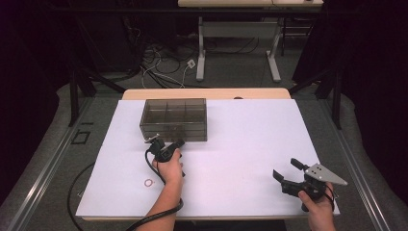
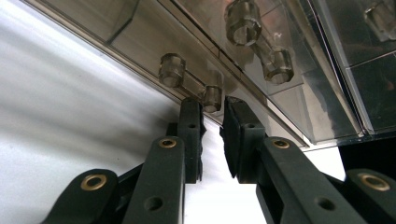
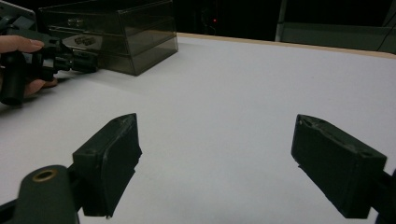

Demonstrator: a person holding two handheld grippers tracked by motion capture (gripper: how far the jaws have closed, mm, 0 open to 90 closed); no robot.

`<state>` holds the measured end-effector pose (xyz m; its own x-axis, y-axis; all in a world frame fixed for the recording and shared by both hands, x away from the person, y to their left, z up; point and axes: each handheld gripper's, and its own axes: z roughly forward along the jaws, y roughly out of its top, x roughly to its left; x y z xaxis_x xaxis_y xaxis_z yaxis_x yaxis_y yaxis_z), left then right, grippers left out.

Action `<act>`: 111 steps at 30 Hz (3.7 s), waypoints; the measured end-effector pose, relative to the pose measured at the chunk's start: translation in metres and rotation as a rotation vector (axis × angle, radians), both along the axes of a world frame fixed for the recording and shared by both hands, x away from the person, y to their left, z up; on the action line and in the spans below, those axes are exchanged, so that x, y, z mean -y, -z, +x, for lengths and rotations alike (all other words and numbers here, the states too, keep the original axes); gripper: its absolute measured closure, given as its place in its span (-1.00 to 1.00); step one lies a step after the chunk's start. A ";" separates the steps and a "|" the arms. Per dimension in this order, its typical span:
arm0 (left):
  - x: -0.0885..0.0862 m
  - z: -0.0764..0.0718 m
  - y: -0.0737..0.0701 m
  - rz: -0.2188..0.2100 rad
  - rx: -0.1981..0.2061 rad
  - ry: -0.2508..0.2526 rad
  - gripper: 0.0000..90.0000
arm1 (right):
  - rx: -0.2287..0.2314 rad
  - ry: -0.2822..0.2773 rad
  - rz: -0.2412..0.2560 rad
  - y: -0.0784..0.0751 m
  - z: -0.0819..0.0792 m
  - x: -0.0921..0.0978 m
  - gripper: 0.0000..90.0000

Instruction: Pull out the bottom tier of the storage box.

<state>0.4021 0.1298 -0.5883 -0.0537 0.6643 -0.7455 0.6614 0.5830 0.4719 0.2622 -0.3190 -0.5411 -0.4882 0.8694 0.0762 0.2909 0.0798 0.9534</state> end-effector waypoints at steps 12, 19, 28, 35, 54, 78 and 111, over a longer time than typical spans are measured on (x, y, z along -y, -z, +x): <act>0.002 -0.002 0.001 0.006 0.012 -0.019 0.79 | 0.005 -0.002 0.002 0.000 0.000 0.000 -0.67; 0.003 -0.003 0.002 0.011 0.017 -0.023 0.79 | 0.001 -0.005 0.000 0.000 0.000 0.000 -0.67; 0.005 -0.004 0.002 0.005 0.026 -0.043 0.79 | 0.000 -0.003 0.001 0.000 0.000 0.000 -0.67; 0.005 -0.004 0.002 0.007 0.021 -0.043 0.79 | -0.002 -0.005 0.000 0.000 0.000 0.000 -0.67; 0.005 -0.012 0.002 -0.016 0.017 -0.045 0.79 | -0.002 -0.006 -0.002 0.000 0.000 0.000 -0.67; 0.002 -0.026 0.004 -0.038 0.019 -0.030 0.79 | 0.001 -0.010 -0.003 0.000 0.000 -0.001 -0.67; -0.003 -0.042 0.006 -0.054 0.024 0.001 0.80 | -0.007 -0.015 -0.008 0.001 0.000 -0.002 -0.67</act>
<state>0.3596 0.1323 -0.5941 -0.0350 0.6228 -0.7816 0.6506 0.6078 0.4553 0.2621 -0.3172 -0.5420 -0.5009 0.8625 0.0727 0.2959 0.0917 0.9508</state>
